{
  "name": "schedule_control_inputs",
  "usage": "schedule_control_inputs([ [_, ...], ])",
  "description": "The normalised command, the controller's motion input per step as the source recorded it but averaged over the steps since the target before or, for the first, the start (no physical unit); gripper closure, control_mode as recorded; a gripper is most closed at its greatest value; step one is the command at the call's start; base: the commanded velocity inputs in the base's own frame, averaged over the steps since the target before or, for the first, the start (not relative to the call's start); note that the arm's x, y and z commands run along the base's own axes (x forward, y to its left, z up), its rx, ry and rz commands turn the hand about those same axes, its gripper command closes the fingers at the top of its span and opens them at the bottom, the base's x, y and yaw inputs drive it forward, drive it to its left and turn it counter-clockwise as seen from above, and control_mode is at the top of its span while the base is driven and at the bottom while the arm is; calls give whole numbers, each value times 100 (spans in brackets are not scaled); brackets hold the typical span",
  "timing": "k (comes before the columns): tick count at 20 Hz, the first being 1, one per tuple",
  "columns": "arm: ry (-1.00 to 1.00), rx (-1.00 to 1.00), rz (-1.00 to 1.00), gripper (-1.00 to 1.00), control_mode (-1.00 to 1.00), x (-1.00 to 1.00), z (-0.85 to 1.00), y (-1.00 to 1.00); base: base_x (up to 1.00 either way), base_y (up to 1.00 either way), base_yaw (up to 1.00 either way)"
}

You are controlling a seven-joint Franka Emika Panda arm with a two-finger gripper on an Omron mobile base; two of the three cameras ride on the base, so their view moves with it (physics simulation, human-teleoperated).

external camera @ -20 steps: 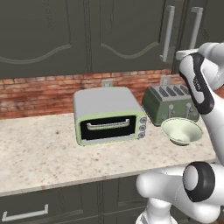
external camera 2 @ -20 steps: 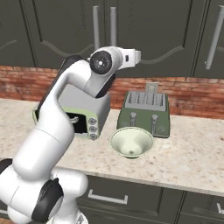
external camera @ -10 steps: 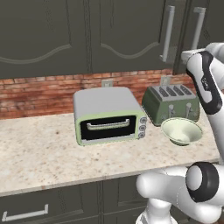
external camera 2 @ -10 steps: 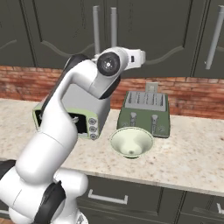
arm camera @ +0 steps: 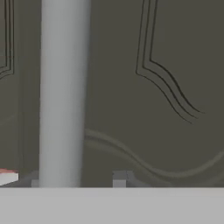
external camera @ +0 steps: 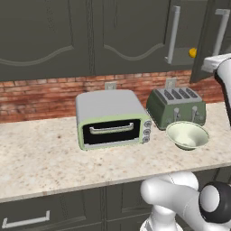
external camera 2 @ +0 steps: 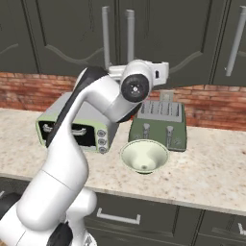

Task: Open the cabinet. Pick the banana and mango from the cabinet and place them into the bowl. Then close the cabinet.

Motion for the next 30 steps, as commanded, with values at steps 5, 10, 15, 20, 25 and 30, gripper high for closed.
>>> schedule_control_inputs([
  [5, -4, 1, 7, 100, -100, -55, 6, -80, 0, 0, 0],
  [10, -2, 4, 7, 100, -100, -44, 2, -69, 0, 0, 0],
  [15, -4, 7, 6, 100, -100, -22, 0, -59, 0, 0, 0],
  [20, 0, 7, 8, 100, -100, 0, 0, -36, 0, 0, 0],
  [25, -1, 1, 0, 100, -100, -10, -2, -7, 0, 0, 0],
  [30, -1, 0, -5, 100, -100, -13, 0, -6, 0, 0, 0],
])
